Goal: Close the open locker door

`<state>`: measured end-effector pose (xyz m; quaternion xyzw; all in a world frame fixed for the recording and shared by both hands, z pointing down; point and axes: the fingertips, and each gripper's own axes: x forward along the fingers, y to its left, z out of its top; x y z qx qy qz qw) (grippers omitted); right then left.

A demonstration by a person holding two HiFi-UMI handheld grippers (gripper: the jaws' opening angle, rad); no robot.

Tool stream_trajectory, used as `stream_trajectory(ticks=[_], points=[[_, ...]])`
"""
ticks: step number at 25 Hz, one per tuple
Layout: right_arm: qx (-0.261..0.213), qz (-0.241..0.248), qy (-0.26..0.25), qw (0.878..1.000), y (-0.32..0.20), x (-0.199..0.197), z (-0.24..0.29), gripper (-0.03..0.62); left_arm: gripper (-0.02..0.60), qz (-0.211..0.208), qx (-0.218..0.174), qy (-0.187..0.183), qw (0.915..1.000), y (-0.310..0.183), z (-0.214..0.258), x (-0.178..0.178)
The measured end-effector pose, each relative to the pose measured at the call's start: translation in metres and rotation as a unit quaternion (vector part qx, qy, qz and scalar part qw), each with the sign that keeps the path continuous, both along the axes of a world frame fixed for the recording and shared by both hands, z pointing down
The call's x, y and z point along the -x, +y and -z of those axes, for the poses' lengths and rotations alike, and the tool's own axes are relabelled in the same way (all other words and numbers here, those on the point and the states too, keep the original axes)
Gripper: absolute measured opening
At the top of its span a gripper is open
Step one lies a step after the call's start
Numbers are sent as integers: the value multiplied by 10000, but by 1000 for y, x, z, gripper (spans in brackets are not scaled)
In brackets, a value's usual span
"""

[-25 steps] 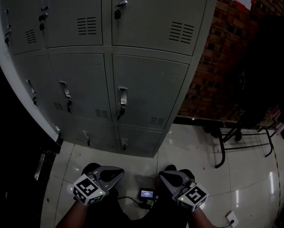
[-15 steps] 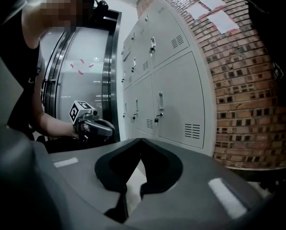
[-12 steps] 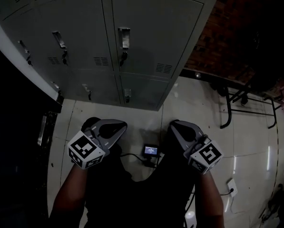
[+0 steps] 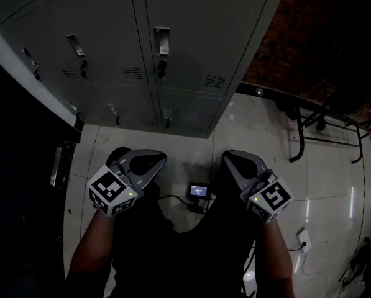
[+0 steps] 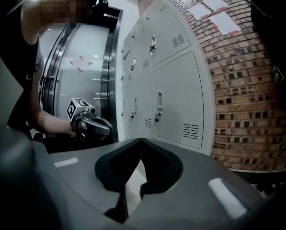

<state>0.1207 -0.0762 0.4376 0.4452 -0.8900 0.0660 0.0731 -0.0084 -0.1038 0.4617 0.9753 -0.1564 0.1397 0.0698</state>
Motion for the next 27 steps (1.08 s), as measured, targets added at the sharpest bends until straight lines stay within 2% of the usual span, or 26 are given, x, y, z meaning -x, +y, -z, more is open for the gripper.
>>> stream_trajectory(ticks=[27], points=[[-65, 29, 55, 10000, 3, 3, -3, 2, 12, -19, 9, -112, 9999, 2, -6, 0]])
